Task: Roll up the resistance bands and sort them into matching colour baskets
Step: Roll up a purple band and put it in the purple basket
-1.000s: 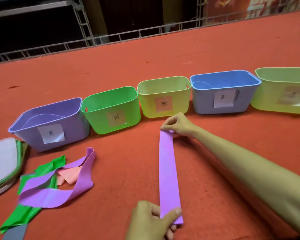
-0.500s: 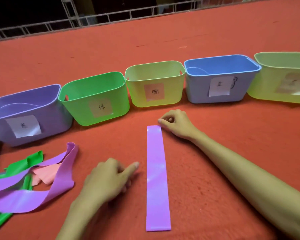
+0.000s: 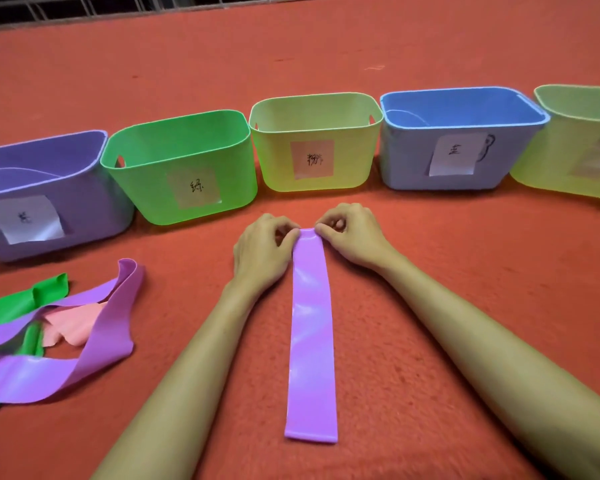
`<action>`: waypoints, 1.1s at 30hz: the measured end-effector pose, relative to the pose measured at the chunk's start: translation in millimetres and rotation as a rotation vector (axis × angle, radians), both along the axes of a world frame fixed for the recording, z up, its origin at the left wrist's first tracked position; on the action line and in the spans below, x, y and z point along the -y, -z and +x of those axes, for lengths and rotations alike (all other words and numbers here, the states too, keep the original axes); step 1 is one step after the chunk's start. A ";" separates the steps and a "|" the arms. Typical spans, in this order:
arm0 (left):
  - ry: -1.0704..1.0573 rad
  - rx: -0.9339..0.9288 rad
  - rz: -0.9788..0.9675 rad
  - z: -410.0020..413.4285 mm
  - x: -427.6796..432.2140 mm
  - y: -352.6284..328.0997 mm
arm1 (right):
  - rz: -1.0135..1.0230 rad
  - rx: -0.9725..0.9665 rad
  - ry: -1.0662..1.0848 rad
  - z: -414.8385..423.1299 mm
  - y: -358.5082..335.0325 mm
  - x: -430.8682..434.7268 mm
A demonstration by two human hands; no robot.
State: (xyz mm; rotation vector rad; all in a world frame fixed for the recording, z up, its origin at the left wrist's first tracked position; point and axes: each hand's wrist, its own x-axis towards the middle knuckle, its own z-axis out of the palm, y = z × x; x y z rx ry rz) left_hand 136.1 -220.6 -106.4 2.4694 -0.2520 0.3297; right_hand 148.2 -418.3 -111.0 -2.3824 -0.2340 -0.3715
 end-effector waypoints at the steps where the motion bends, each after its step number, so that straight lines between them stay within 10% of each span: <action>1: -0.012 0.001 -0.001 1.8 -0.6 0.3 | 0.009 -0.005 0.001 -0.5 0.0 -0.8; 33: -0.018 -0.105 -0.208 5.6 -5.2 2.7 | 0.059 0.018 -0.056 -4.3 3.9 -5.3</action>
